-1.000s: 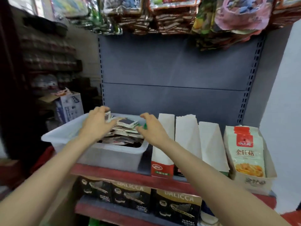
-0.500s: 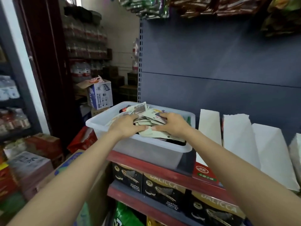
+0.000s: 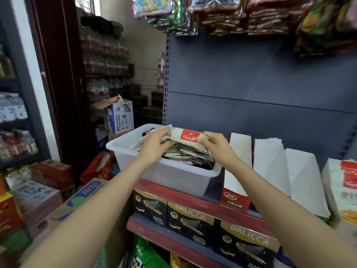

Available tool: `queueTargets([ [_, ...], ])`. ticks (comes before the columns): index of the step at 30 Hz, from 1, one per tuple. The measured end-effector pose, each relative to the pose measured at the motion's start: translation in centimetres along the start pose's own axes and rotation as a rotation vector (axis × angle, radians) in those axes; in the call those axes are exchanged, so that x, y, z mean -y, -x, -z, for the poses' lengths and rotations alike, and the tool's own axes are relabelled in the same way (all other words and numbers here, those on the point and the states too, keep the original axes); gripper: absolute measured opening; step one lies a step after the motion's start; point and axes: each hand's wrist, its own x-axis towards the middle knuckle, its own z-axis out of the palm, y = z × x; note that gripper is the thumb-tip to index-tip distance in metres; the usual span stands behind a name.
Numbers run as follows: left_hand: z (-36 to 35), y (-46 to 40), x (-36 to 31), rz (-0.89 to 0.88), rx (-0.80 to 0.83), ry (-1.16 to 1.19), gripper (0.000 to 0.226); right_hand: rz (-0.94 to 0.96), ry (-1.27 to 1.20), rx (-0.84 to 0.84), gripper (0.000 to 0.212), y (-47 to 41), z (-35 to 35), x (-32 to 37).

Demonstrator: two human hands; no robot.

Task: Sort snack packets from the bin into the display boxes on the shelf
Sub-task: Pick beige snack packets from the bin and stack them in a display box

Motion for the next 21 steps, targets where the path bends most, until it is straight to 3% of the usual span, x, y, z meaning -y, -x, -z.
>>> queueTargets([
  [3, -0.3, 0.4, -3.0, -0.044, -0.024, 0.086, 0.010, -0.100, -0.295, -0.159, 0.018, 1.6, 1.5, -0.1],
  [7, -1.2, 0.4, -7.3, -0.141, -0.085, 0.086, 0.012, -0.180, -0.491, -0.291, 0.018, 3.8, 3.9, -0.2],
  [9, -2.0, 0.3, -9.3, -0.175, -0.111, 0.063, 0.014, -0.234, -0.524, -0.334, 0.022, 4.8, 5.3, -0.3],
  [12, -3.6, 0.0, -11.9, -0.181, -0.104, 0.047, 0.014, -0.303, -0.538, -0.368, 0.009, 6.6, 7.3, -0.4],
  [17, -7.6, 0.4, -16.0, -0.165, -0.020, 0.131, 0.018, -0.310, -0.502, -0.463, 0.025, 10.2, 11.3, -1.0],
  [21, -11.9, 1.0, -19.3, -0.161, 0.083, 0.246, 0.009, -0.287, -0.445, -0.600, 0.035, 13.2, 15.1, -2.5],
])
